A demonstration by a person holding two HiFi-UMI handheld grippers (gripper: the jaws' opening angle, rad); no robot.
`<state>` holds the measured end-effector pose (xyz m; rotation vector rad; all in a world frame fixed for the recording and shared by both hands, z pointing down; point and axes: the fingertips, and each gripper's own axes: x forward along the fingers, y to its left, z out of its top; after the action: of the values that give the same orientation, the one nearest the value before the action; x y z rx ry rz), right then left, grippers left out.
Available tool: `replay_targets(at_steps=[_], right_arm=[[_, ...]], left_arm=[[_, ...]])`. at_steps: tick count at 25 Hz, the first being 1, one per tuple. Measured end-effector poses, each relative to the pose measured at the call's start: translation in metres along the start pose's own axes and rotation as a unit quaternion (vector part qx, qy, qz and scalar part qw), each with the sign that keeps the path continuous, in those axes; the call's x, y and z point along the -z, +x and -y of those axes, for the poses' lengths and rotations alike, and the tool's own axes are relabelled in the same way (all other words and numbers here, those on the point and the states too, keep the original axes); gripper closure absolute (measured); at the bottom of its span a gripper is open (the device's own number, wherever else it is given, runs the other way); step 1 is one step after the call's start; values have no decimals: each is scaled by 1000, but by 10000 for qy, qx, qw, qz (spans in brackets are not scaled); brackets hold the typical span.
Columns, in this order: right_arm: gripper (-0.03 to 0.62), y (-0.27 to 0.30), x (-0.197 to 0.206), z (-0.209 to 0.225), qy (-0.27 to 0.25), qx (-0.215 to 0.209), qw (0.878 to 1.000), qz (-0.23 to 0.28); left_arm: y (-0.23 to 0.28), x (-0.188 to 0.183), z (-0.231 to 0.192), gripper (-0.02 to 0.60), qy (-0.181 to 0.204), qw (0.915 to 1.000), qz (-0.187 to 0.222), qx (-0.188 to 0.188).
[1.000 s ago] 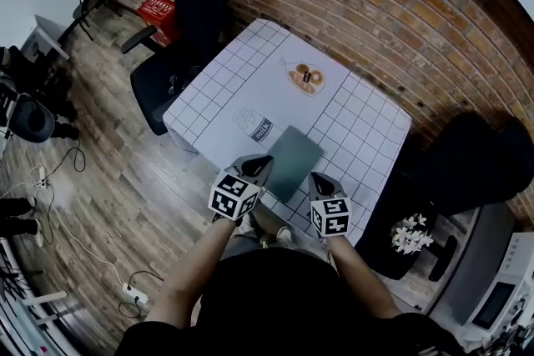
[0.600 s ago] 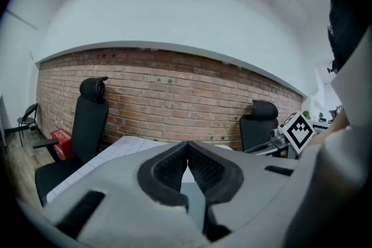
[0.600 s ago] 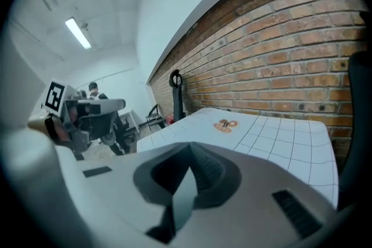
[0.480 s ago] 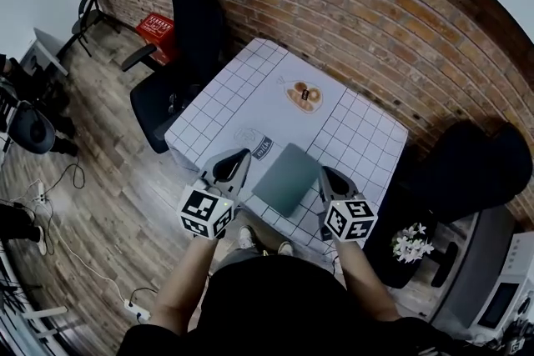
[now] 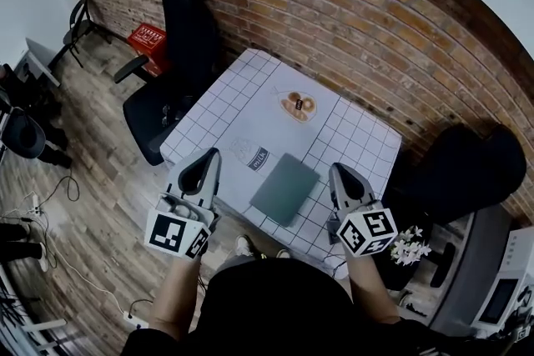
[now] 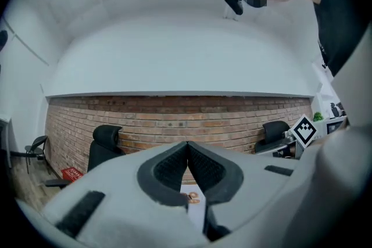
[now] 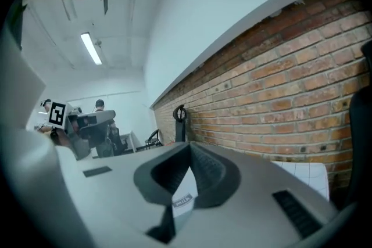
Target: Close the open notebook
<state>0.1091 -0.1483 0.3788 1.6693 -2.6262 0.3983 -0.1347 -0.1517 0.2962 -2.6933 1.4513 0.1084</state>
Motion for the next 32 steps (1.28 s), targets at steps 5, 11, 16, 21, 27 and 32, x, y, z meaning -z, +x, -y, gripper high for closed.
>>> replay_targets(at_steps=[5,11,16,21,27,32], right_arm=[[580,-4,-39,-9,-418,-36,9984,370],[580,-9,-67,-13,-721,86,9951,666],[580,-16,-82,-19,-759,133,9935,834],[580,-19,-93,-27,-851,92,9917,957],[581,-27,-97,-38,-1145,120,9880,1028],[580,-30,-95,-46,-1179,149,9872,1067]], left_arm=[[-11,-31,-4,557,223,9990,376,-109],[-31,-55,-10,557,400,9965,674,-295],[-43,-61,-19,557,417,9955,740,-427],[-40,-62,-19,557,395,9950,839,-368],[-39,-61,-17,557,332,9950,910,-249],[-40,-55,-16,557,243,9953,924,-172]])
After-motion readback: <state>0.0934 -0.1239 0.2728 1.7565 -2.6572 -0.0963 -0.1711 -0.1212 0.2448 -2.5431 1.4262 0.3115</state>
